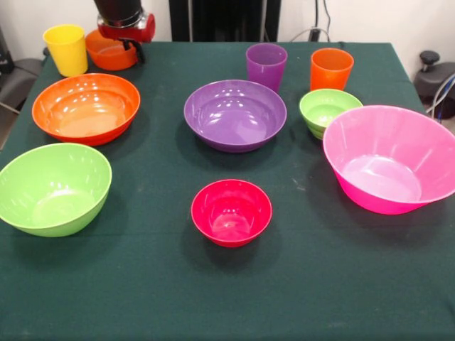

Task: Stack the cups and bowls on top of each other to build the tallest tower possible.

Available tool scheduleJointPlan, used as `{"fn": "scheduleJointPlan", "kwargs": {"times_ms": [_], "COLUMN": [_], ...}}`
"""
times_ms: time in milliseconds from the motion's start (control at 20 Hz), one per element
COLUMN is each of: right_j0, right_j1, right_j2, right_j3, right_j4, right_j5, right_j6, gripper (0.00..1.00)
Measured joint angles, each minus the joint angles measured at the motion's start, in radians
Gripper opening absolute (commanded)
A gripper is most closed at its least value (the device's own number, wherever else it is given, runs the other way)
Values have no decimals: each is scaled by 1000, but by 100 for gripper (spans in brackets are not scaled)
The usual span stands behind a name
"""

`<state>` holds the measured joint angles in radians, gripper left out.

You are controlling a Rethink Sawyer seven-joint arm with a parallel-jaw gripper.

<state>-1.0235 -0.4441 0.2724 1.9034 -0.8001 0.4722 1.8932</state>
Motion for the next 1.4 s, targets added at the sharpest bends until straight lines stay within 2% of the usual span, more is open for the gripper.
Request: {"fn": "scheduleJointPlan", "kwargs": {"times_ms": [650, 1100, 1400], "right_j0": [8, 24, 47], "right_j1": [-13, -77, -93], "right_j2": [1, 2, 4], "right_j3": [5, 85, 140], "right_j4": [-2, 11, 26], "right_j5": [0, -1, -1], "right_j6": [0, 0, 0], "gripper": [0, 0, 0]}}
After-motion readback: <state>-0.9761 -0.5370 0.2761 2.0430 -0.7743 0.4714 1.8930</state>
